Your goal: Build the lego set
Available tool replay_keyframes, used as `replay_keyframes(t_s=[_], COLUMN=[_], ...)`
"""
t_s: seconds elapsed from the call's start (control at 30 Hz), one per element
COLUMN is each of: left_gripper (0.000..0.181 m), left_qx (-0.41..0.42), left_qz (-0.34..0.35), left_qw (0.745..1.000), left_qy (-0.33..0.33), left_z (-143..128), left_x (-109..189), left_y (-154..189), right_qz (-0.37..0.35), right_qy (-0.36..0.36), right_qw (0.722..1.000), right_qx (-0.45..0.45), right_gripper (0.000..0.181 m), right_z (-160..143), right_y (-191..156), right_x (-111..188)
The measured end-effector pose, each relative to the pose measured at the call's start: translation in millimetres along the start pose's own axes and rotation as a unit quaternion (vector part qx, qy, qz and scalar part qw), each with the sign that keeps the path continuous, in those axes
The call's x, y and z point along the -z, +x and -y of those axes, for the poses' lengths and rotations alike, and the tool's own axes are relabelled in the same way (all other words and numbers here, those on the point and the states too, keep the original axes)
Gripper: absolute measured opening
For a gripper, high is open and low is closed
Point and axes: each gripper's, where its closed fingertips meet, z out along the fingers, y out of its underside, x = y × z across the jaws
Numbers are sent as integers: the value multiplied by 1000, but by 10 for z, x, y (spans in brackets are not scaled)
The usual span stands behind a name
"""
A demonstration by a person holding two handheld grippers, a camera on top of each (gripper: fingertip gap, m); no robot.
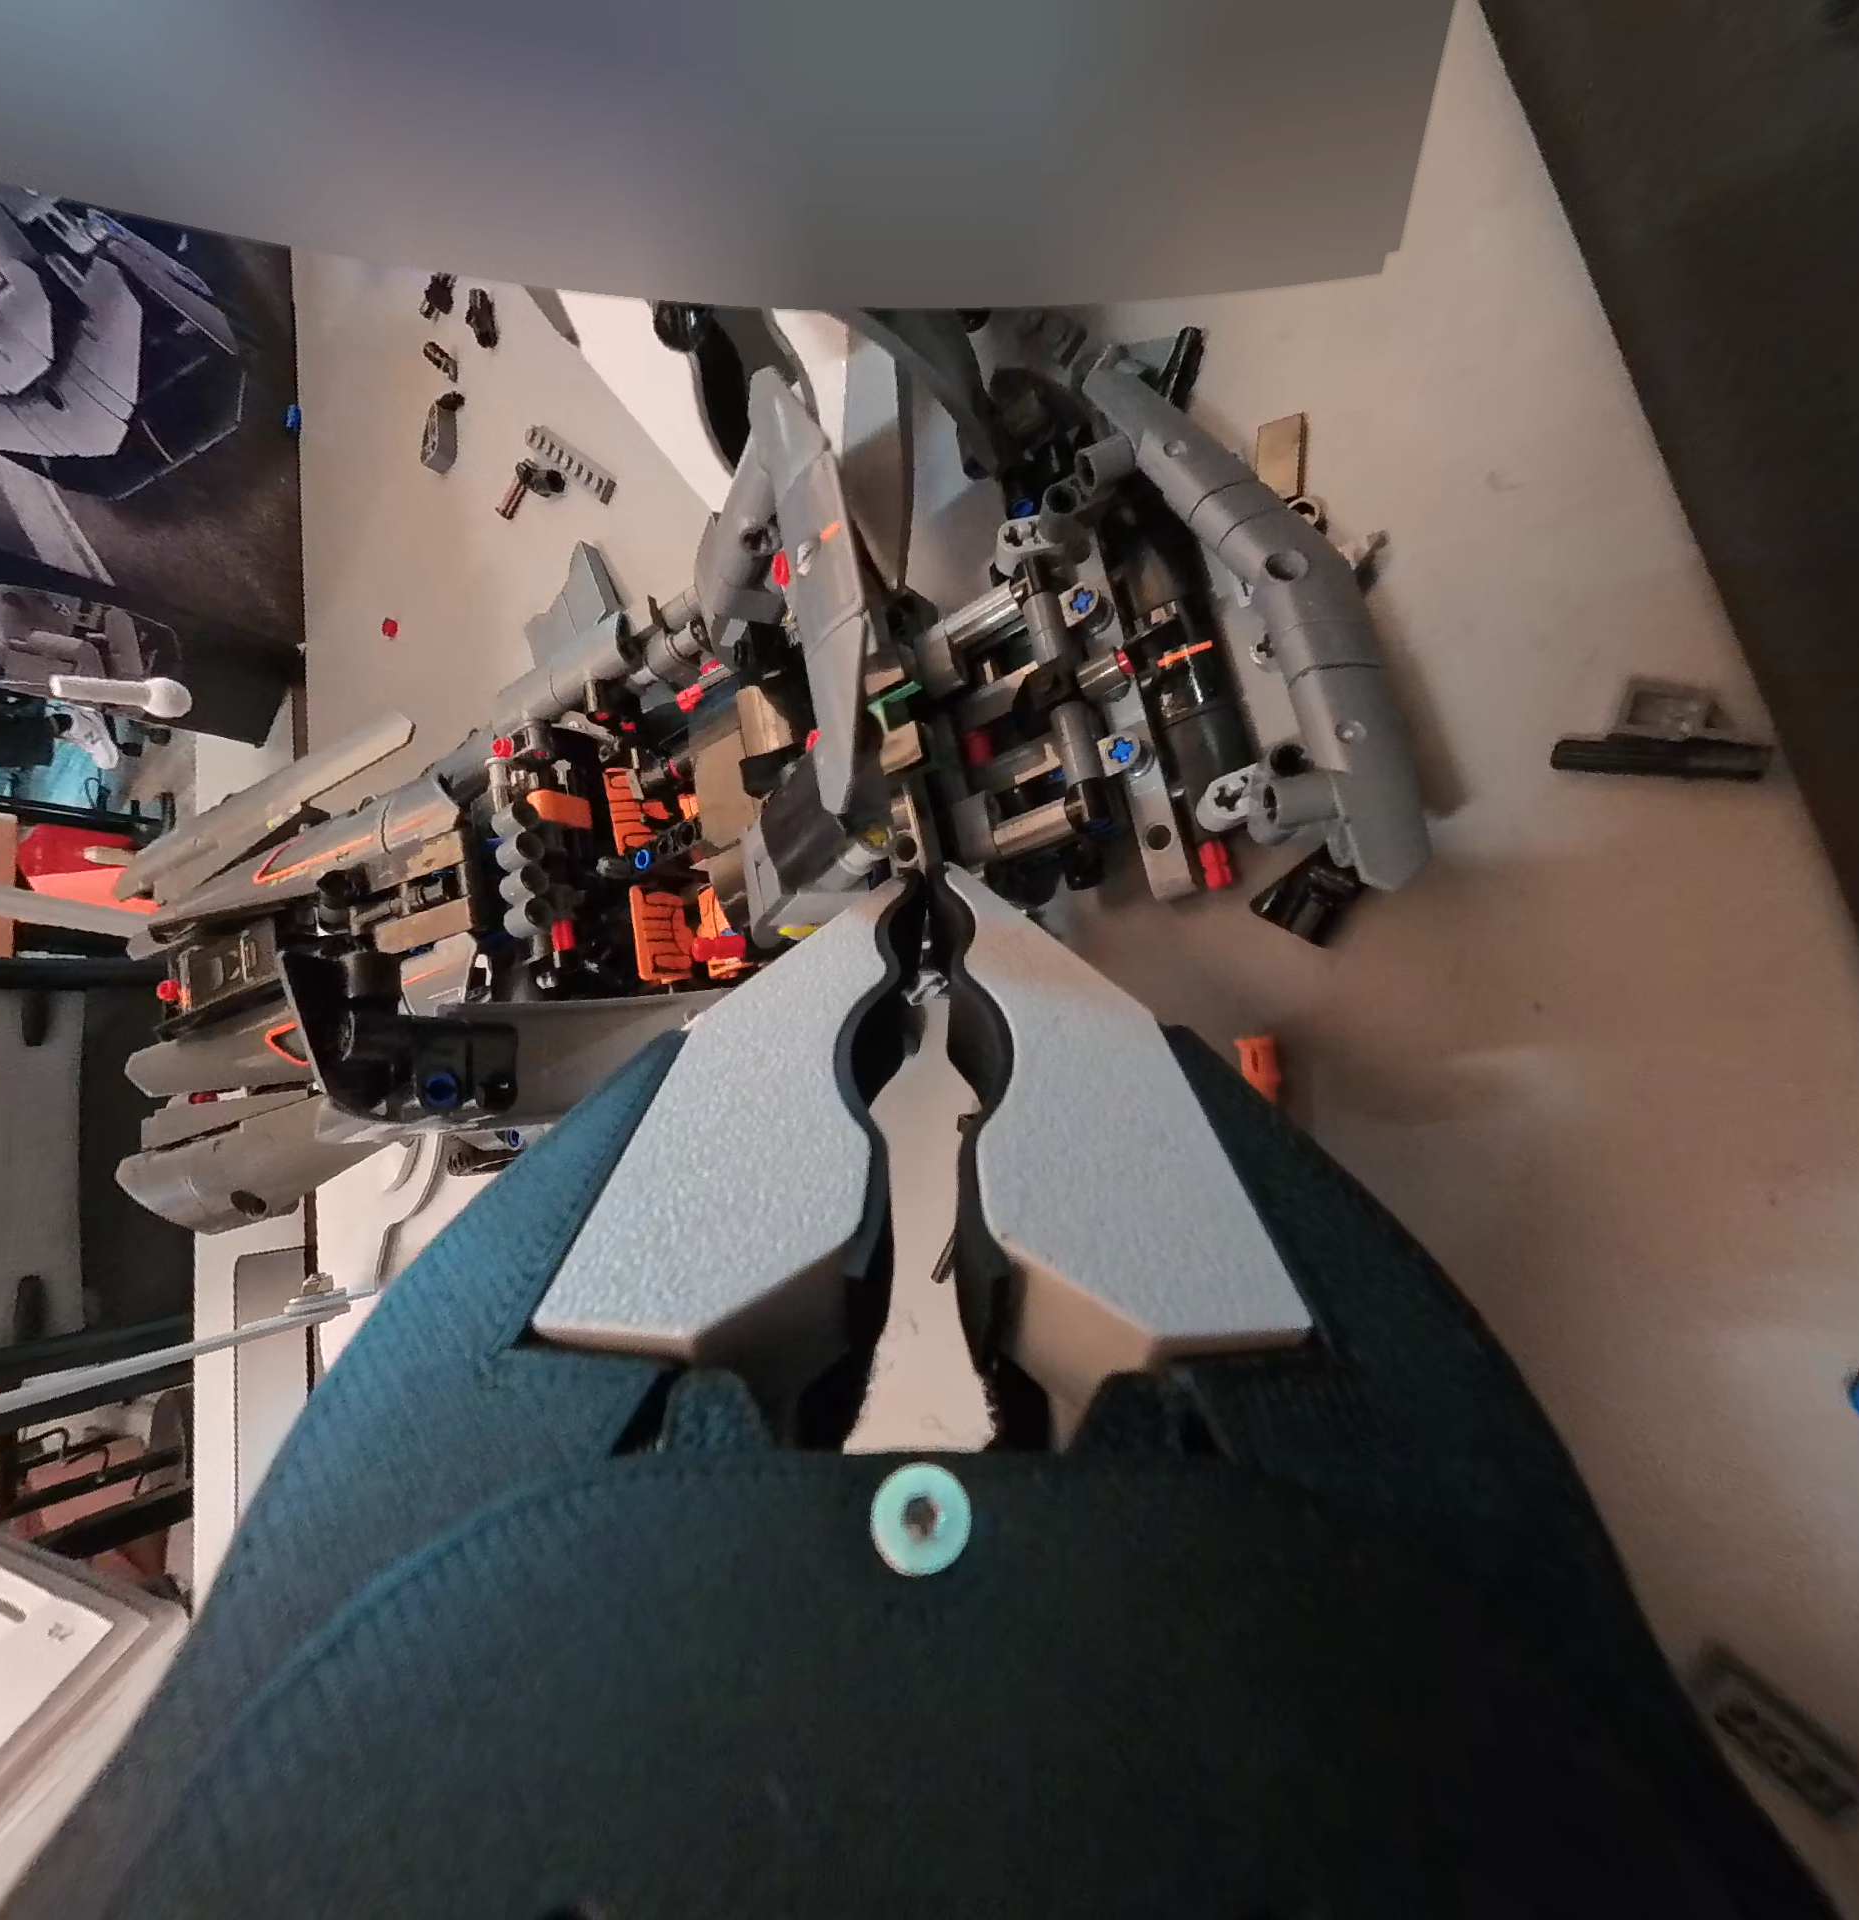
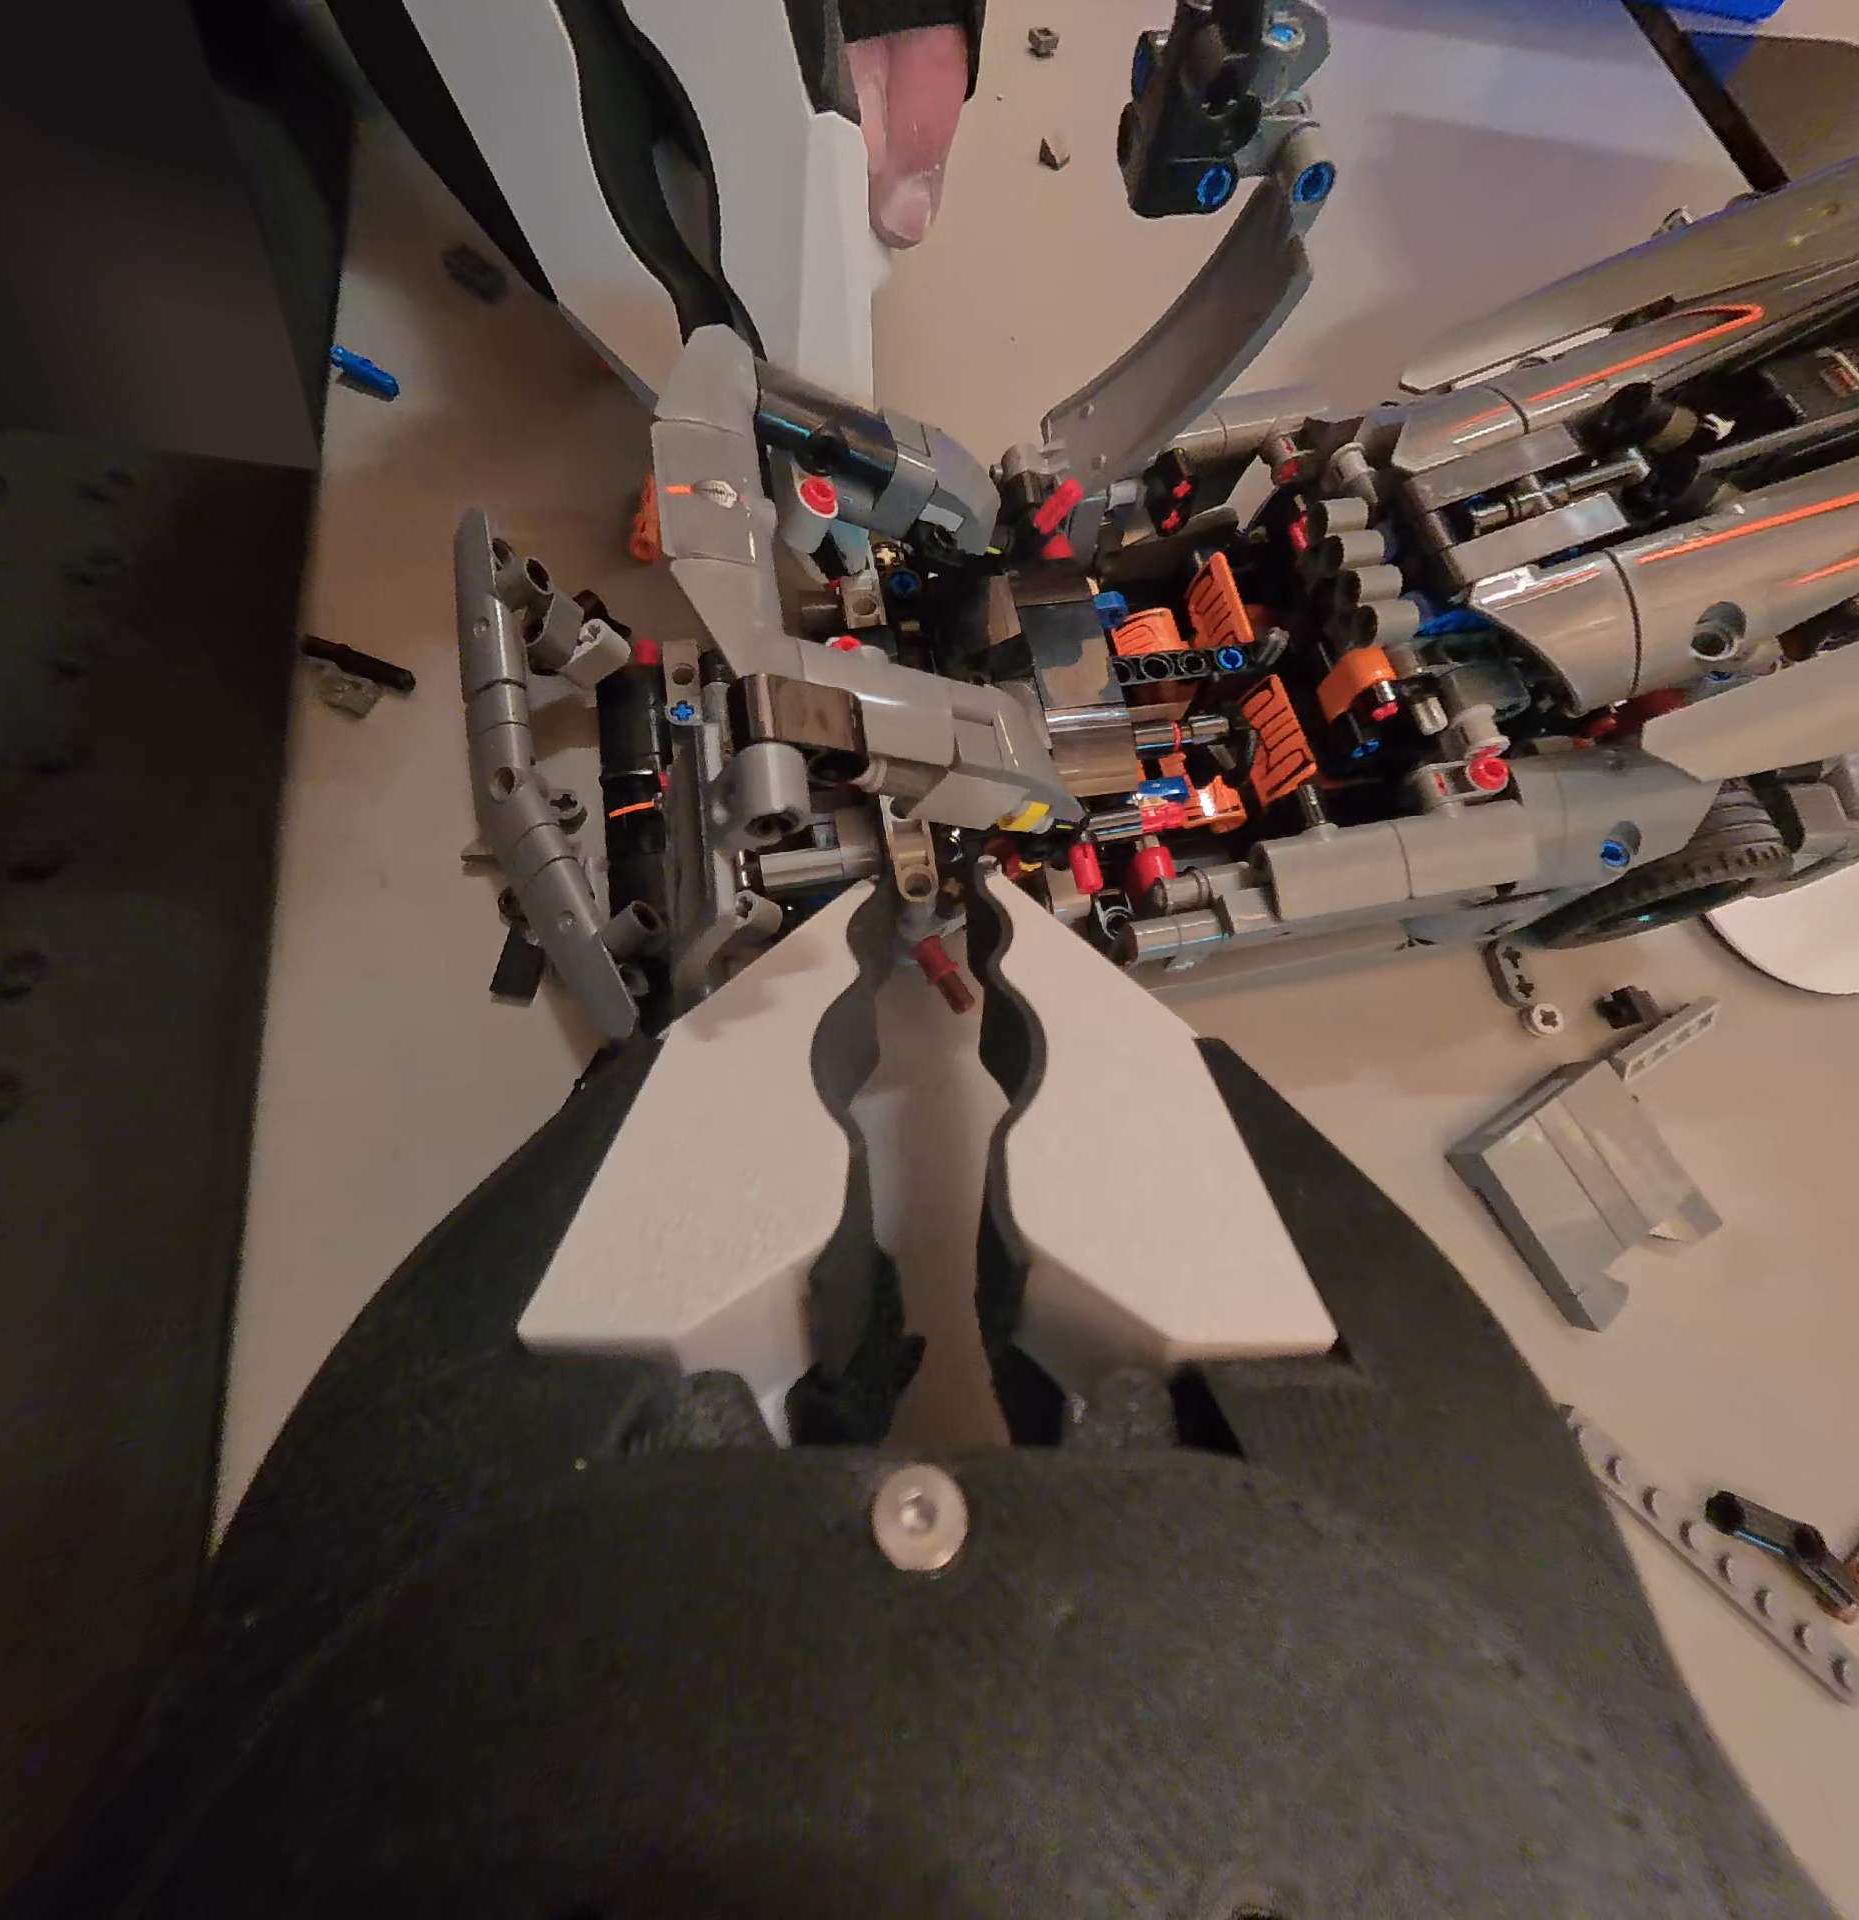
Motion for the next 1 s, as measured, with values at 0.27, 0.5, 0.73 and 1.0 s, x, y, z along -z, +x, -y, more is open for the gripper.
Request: replay_keyframes(t_s=[0.27, 0.5, 0.73, 1.0], left_gripper=[0, 0, 0, 15], left_qx=[11, -2, 3, -4], left_qz=[2, 22, 44, 42], left_qw=[1000, 999, 997, 997], left_qy=[5, 29, 57, 64], left_z=[28, 43, 74, 54], left_x=[-15, -13, 16, 36], left_y=[-1, -17, -28, 47], right_qz=[0, -4, 1, 5], right_qy=[-1, 2, 6, 8], right_qw=[1000, 1000, 1000, 1000], right_qx=[-6, -4, -10, -15], right_gripper=[10, 11, 13, 12], right_z=[-10, -8, -6, -4], right_y=[1, 7, 5, 0], right_x=[-10, -11, -7, -2])
